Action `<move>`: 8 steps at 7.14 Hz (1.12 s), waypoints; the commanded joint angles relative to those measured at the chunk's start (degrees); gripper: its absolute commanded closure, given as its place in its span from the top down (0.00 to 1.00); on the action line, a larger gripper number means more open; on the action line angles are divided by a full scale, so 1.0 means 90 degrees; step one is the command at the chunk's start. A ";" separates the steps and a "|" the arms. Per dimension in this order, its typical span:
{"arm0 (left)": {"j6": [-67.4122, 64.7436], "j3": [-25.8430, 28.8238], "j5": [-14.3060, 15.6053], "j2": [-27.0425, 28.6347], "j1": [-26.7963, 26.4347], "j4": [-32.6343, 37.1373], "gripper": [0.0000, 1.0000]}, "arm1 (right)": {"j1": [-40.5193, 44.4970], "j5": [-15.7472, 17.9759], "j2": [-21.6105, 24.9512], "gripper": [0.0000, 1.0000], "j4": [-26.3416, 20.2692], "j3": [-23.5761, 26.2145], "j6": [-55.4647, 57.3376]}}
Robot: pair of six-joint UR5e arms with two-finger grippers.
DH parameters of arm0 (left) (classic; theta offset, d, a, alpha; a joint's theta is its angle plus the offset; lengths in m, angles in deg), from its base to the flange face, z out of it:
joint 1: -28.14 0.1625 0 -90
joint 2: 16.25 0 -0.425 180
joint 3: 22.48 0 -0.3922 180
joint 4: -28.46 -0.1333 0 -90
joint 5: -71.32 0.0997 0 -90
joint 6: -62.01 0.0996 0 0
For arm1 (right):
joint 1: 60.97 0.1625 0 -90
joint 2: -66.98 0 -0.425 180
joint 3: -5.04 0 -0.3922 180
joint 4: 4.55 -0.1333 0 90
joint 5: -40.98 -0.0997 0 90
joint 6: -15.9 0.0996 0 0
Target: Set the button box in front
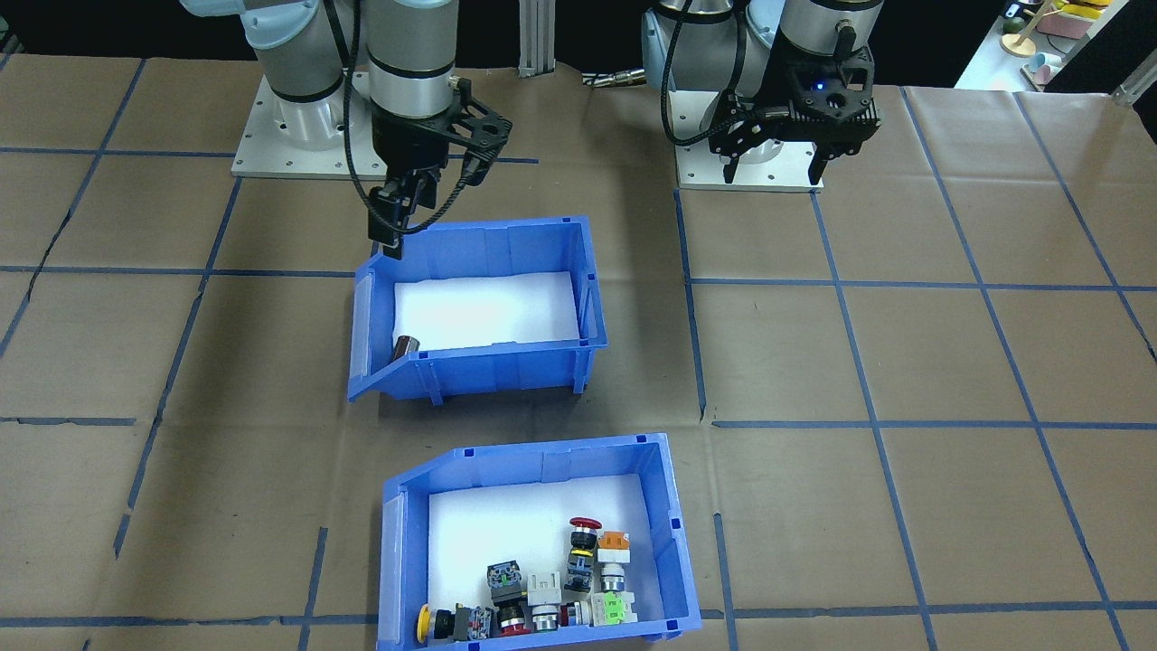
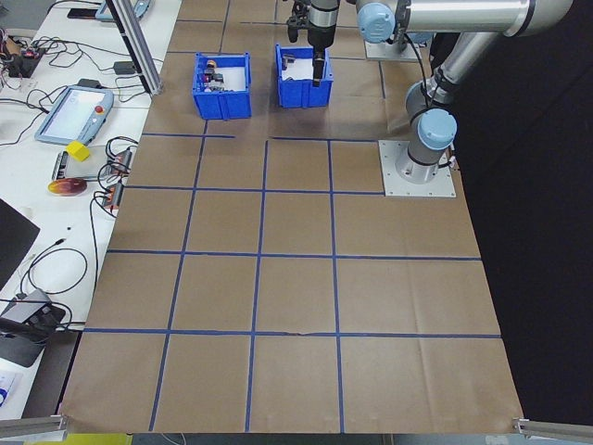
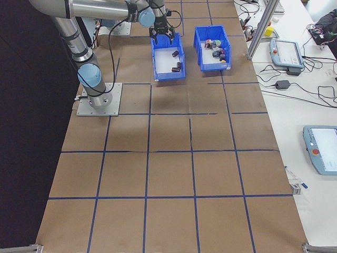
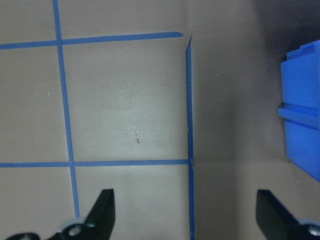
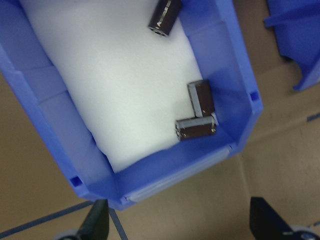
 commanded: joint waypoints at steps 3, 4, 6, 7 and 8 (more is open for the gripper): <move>0.0000 -0.0040 0.0015 -0.0056 -0.0008 -0.0007 0.99 | -0.1724 -0.0651 0.0161 1.00 -0.0405 -0.0481 0.1769; 0.0000 -0.0040 0.0015 -0.0066 -0.0008 -0.0007 0.99 | -0.1988 -0.1164 0.0162 1.00 -0.1288 -0.0802 0.2621; 0.0000 -0.0079 0.0005 -0.0105 -0.0008 -0.0007 0.99 | -0.2351 -0.1316 0.0171 1.00 -0.2678 -0.1505 0.3972; 0.0000 -0.0079 0.0005 -0.0105 -0.0008 -0.0017 0.99 | -0.2352 -0.1326 0.0200 1.00 -0.2770 -0.1595 0.4896; 0.0000 -0.0089 -0.0005 -0.0105 -0.0008 -0.0046 0.99 | -0.2313 -0.1277 0.0249 1.00 -0.2723 -0.1567 0.6084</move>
